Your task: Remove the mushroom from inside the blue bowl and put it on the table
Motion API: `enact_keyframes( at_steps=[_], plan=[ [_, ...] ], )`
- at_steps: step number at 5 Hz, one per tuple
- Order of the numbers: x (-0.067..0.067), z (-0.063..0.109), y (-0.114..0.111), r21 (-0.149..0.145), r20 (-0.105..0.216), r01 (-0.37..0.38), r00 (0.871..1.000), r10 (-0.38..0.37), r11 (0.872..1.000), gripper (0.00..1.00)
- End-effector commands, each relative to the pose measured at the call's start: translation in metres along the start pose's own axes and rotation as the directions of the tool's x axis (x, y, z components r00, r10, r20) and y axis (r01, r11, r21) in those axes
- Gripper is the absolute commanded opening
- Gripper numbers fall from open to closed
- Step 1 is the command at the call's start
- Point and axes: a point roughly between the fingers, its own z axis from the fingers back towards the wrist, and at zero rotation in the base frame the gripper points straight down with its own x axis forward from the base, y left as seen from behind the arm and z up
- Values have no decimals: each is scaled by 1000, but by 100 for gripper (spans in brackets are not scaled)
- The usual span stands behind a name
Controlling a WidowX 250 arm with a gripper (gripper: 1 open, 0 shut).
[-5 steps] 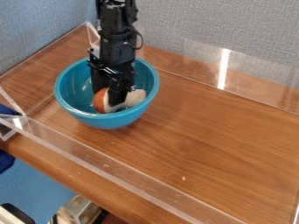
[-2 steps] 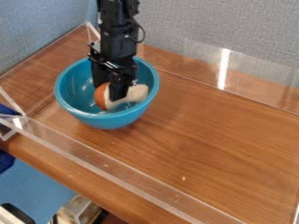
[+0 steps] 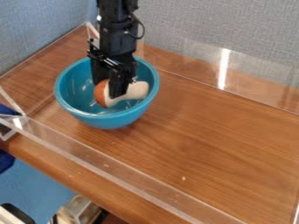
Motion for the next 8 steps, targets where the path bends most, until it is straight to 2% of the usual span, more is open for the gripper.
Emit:
enact_keyframes(
  at_steps=[1, 8],
  plan=[
    [5, 25, -1, 44, 72, 2, 997, -6, 999, 0],
    [5, 27, -4, 50, 76, -9, 997, 5, 999, 0]
  ],
)
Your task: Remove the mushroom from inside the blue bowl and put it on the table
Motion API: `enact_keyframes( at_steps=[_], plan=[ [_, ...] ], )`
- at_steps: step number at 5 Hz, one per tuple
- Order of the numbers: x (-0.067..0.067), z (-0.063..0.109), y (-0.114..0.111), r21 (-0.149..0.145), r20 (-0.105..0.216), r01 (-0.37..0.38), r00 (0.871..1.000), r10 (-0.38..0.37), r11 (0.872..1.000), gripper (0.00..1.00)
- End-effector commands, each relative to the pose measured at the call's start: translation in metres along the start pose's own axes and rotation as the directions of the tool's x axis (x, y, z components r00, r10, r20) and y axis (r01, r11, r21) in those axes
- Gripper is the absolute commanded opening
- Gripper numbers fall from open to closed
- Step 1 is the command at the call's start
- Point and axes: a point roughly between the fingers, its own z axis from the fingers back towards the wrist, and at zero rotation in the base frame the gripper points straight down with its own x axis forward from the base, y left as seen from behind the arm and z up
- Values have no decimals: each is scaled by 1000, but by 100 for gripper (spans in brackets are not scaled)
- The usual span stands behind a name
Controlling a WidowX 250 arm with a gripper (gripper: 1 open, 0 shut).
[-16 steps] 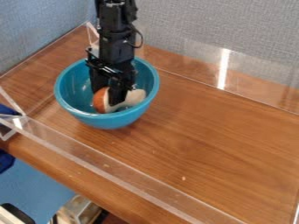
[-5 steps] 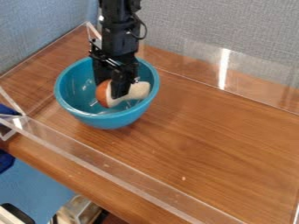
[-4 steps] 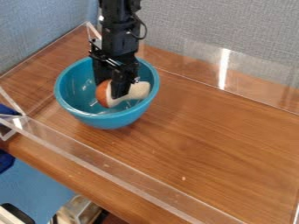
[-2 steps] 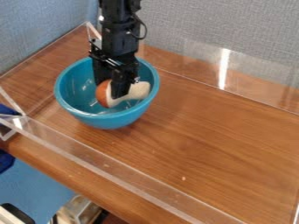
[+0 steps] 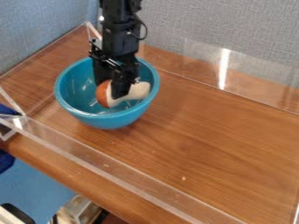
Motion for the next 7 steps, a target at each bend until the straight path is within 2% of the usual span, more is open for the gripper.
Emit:
enact_keyframes(
  at_steps=[1, 7],
  plan=[
    [2, 26, 0, 42, 76, -10, 997, 7, 999, 0],
    [3, 26, -3, 48, 77, -21, 997, 17, 999, 0]
  ],
)
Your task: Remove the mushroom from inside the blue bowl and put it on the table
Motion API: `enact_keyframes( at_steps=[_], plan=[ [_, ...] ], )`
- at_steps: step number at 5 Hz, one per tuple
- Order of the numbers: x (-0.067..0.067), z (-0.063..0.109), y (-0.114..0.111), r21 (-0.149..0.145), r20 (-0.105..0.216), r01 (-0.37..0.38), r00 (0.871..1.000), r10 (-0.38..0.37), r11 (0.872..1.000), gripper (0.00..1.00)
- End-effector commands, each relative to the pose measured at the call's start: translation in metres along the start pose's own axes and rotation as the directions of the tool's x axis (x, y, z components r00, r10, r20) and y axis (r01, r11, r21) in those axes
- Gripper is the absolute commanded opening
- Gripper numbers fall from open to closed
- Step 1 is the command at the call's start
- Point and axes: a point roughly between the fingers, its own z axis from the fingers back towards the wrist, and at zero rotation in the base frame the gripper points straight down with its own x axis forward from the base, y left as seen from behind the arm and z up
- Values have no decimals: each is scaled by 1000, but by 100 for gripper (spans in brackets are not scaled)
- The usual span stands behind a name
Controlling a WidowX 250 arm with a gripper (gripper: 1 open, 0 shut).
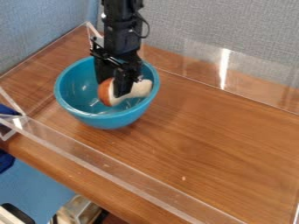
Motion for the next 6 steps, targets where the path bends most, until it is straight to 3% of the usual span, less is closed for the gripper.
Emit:
enact_keyframes(
  at_steps=[1, 6],
  plan=[
    [2, 23, 0, 35, 64, 1, 998, -3, 999, 0],
    [2, 29, -2, 48, 74, -1, 997, -3, 999, 0]
  ],
)
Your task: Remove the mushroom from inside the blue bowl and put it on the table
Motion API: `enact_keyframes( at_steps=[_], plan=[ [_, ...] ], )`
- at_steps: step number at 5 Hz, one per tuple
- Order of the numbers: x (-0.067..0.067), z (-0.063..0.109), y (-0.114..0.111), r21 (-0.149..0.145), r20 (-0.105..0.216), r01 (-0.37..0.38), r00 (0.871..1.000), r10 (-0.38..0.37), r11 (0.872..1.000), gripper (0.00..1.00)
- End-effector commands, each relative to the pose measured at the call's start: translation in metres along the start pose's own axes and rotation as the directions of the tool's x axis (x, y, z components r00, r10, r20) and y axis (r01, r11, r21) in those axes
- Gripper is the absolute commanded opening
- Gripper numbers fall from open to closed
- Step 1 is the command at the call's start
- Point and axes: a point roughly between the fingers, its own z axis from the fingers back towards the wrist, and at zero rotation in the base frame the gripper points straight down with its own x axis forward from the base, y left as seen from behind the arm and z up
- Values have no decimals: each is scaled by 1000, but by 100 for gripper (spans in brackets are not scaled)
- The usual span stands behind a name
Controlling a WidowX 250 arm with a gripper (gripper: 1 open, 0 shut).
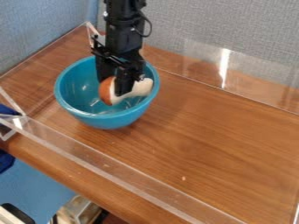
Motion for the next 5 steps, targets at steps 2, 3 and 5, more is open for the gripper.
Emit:
enact_keyframes(
  at_steps=[2, 3, 5],
  plan=[
    [3, 26, -2, 42, 78, 5, 997, -8, 999, 0],
    [3, 26, -2, 43, 78, 4, 997, -7, 999, 0],
    [3, 27, -3, 47, 79, 3, 997, -6, 999, 0]
  ],
)
